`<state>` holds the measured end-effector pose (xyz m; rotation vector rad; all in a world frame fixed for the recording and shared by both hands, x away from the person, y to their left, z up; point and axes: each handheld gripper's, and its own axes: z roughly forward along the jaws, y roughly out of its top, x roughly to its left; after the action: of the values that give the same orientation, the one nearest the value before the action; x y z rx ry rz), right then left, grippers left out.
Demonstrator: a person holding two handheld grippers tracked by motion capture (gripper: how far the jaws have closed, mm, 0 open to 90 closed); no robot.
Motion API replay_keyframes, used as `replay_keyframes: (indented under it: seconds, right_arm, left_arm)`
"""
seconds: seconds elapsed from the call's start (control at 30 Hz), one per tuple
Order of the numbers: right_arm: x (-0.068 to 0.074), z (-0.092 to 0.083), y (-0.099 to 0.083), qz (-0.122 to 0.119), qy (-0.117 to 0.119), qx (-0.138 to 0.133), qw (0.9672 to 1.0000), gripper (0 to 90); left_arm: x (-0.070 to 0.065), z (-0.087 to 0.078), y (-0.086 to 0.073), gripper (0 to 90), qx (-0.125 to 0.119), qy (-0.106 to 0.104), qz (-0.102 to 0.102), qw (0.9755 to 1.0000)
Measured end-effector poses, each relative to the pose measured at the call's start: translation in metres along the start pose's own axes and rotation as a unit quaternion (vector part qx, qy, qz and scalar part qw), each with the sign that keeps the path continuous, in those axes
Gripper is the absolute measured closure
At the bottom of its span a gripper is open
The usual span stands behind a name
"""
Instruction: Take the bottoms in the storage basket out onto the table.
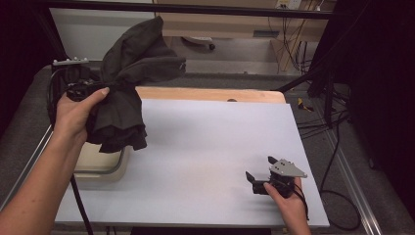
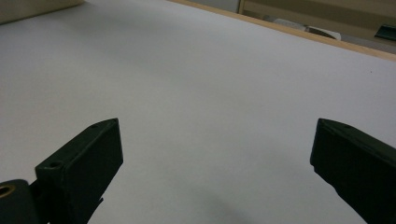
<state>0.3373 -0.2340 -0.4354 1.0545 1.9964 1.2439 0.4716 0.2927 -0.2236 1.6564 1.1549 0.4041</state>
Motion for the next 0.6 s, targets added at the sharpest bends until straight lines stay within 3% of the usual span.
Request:
replay_keyframes:
  seconds: [0.27, 0.6]
  right_arm:
    - [-0.002, -0.001, 0.0, 0.005, -0.003, -0.001, 1.0, 3.1]
    - [-0.001, -0.003, 0.0, 0.002, -0.004, -0.002, 1.0, 3.2]
  left_arm:
    - [-0.015, 0.019, 0.001, 66.1, 0.019, -0.009, 0.008, 0.9997]
    - [-0.036, 0.032, 0.005, 66.0, 0.024, -0.03, 0.013, 0.9992]
